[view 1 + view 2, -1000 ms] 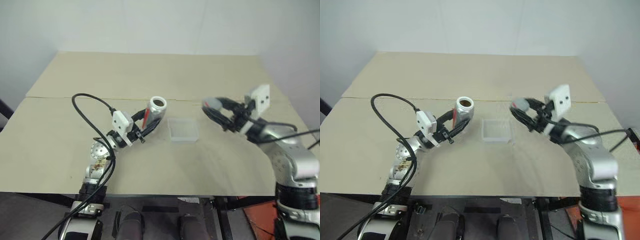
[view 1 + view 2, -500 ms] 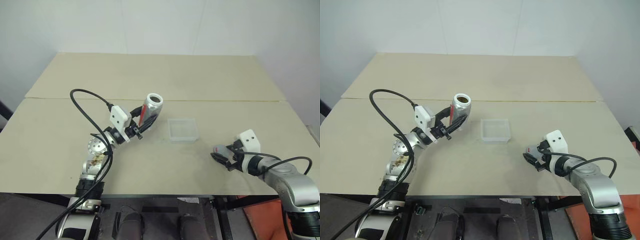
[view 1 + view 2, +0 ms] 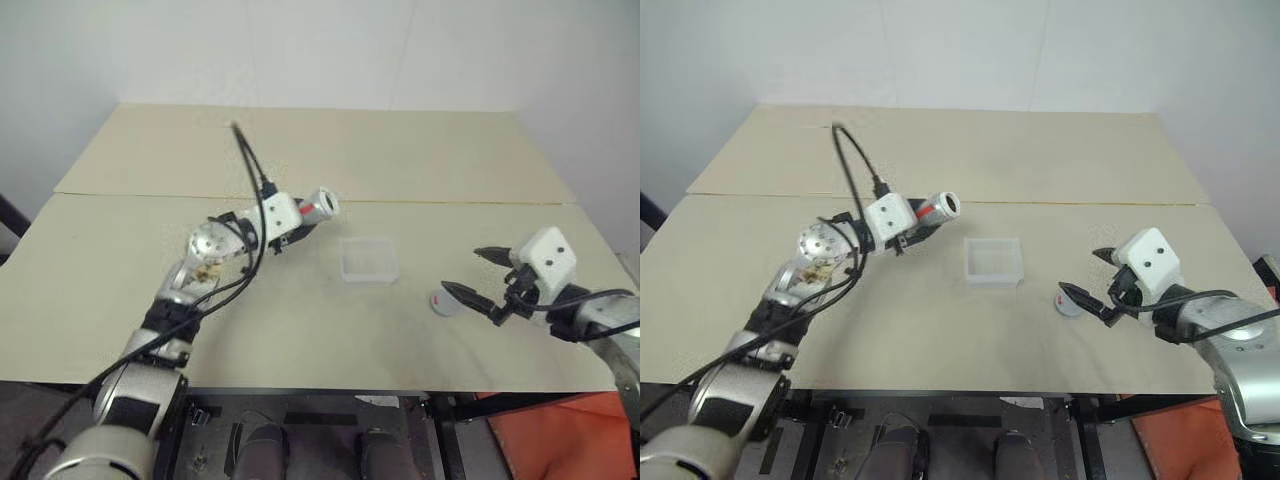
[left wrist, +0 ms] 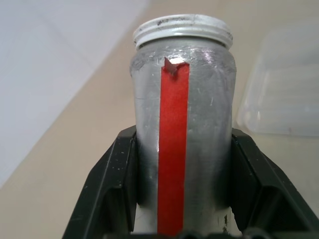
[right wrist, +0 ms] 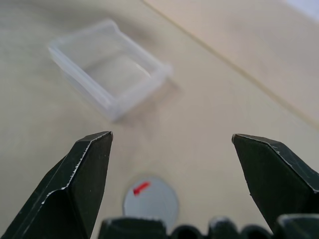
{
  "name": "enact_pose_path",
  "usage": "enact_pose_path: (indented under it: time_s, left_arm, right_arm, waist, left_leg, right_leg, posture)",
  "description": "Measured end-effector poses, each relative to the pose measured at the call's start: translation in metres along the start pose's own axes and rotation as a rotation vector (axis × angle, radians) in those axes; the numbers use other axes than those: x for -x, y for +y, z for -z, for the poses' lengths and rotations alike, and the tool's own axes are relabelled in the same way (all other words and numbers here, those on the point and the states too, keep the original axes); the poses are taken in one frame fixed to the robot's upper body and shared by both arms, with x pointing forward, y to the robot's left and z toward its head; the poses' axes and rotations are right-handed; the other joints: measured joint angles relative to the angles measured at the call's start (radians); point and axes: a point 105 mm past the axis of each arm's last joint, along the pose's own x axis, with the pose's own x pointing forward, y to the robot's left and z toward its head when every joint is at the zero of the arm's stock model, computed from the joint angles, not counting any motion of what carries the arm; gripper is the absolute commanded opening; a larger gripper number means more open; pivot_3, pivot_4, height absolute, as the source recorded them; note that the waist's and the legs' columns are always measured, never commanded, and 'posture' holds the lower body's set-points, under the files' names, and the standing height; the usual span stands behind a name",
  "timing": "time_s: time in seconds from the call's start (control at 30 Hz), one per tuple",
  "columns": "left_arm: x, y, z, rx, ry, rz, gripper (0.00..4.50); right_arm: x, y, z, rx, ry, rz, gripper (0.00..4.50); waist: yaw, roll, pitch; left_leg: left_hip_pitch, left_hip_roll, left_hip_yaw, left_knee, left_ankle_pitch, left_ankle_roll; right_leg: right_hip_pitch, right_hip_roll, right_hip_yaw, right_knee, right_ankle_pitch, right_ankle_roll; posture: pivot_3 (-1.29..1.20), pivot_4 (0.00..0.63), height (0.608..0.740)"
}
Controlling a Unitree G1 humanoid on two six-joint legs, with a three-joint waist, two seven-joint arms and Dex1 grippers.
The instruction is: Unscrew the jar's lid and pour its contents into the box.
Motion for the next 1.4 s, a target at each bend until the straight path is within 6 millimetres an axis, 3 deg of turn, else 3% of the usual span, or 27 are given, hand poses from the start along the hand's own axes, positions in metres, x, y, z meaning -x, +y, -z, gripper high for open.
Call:
enact_pose_path:
  time_s: [0.27,0.37,0.6,0.73,0.87,1.17,1.23,1.4]
  left_arm:
    - [-0.038,0.013,-0.034,-0.795,-0.002,0.120,2.09]
    - [-0.050,0.008,-0.033,-1.028,0.020,0.169,2.09]
    - [-0.070,-0.001,-0.054,-1.438,-0.110,0.178,2.09]
    - [-0.074,-0.018,-0.057,-1.611,-0.232,0.236,2.09]
    - [-0.073,-0.023,-0.050,-1.655,-0.245,0.264,2.09]
    - [-0.073,-0.012,-0.061,-1.641,-0.268,0.182,2.09]
    - [-0.070,-0.007,-0.062,-1.564,-0.239,0.164,2.09]
    - [-0.052,0.011,-0.058,-0.973,-0.146,0.111,2.09]
  right_arm:
    - [-0.004,0.016,-0.001,-0.021,-0.052,-0.011,4.47]
    - [-0.002,0.019,0.001,-0.010,-0.040,-0.005,4.47]
    - [0.001,0.020,0.001,-0.005,-0.041,0.026,4.47]
    - [0.002,0.022,0.001,-0.006,-0.040,0.039,4.47]
    - [0.003,0.023,0.002,-0.013,-0.042,0.052,4.47]
    - [0.003,0.023,0.001,-0.015,-0.048,0.067,4.47]
    - [0.003,0.022,0.002,-0.015,-0.046,0.069,4.47]
    - [0.002,0.021,0.004,-0.026,-0.044,0.073,4.47]
  waist:
    - [0.008,-0.001,0.001]
    - [0.009,-0.001,0.001]
    - [0.008,-0.003,0.002]
    - [0.009,-0.004,0.002]
    - [0.008,-0.004,0.002]
    - [0.013,-0.004,0.002]
    - [0.011,-0.004,0.002]
    - [0.005,-0.002,0.002]
  left_leg:
    - [-0.004,-0.001,0.000,0.000,-0.001,0.001]
    - [-0.004,-0.001,0.001,0.000,-0.001,0.001]
    - [-0.004,-0.001,0.001,0.000,-0.001,0.001]
    - [-0.004,-0.001,0.001,0.000,-0.001,0.001]
    - [-0.005,-0.001,0.002,0.000,-0.001,0.001]
    - [-0.005,-0.001,0.002,0.000,-0.001,0.001]
    - [-0.005,-0.001,0.002,0.000,0.000,0.001]
    - [-0.004,-0.001,0.003,0.001,0.000,0.000]
  right_leg:
    - [-0.001,-0.001,0.000,-0.004,0.000,0.001]
    - [-0.001,-0.001,0.000,-0.004,0.001,0.002]
    - [-0.002,-0.001,0.000,-0.004,0.000,0.002]
    - [-0.003,-0.001,0.000,-0.003,0.000,0.002]
    - [-0.004,-0.001,0.000,-0.002,0.000,0.002]
    - [-0.004,-0.001,0.000,-0.001,0.000,0.002]
    - [-0.004,-0.001,0.000,-0.001,0.000,0.002]
    - [-0.004,-0.001,0.000,0.001,0.000,0.002]
  posture:
    - [0.00,0.150,0.740]
    - [0.00,0.150,0.740]
    - [0.00,0.150,0.740]
    - [0.00,0.150,0.740]
    - [0.00,0.150,0.740]
    - [0.00,0.150,0.740]
    - [0.00,0.150,0.740]
    - [0.00,0.150,0.740]
